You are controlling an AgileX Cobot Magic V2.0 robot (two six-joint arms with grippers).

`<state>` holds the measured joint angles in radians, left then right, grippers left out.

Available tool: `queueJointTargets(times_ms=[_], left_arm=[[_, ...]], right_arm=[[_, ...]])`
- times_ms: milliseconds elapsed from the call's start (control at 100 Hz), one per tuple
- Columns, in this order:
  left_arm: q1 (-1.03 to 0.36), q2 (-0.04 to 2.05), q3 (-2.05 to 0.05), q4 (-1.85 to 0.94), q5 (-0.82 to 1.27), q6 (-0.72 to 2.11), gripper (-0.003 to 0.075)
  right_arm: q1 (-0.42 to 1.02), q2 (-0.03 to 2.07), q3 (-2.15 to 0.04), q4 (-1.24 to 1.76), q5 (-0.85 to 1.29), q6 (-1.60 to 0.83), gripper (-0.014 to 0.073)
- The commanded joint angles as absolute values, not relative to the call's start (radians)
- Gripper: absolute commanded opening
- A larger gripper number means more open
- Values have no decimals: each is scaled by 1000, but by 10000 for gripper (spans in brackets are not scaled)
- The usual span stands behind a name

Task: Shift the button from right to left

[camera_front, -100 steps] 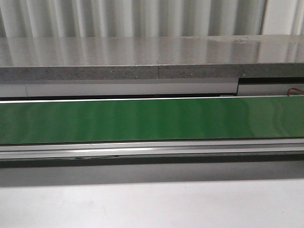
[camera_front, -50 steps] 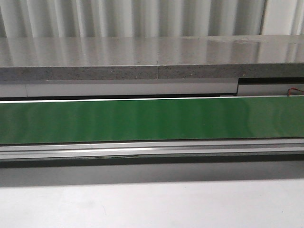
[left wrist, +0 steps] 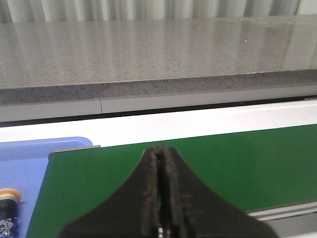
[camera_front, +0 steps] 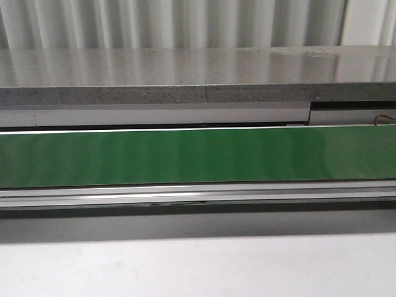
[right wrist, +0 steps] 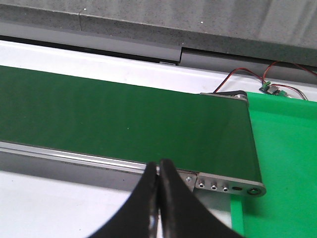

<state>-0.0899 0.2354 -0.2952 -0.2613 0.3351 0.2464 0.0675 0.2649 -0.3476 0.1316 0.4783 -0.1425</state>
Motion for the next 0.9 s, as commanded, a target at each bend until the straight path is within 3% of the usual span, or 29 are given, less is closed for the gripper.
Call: queueJointTargets(times_ms=[0, 340, 580, 890], left_arm=[[-97, 212, -304, -278, 248, 238, -21], [-82, 158, -219, -269, 160, 221, -21], [-38, 93, -142, -42, 137, 51, -21], [-38, -30, 21, -50, 17, 51, -21]], right_arm=[[67, 273, -371, 128, 399, -152, -67], [67, 273, -371, 128, 399, -152, -67], [67, 273, -371, 128, 399, -152, -67], [67, 273, -371, 128, 399, -152, -67]])
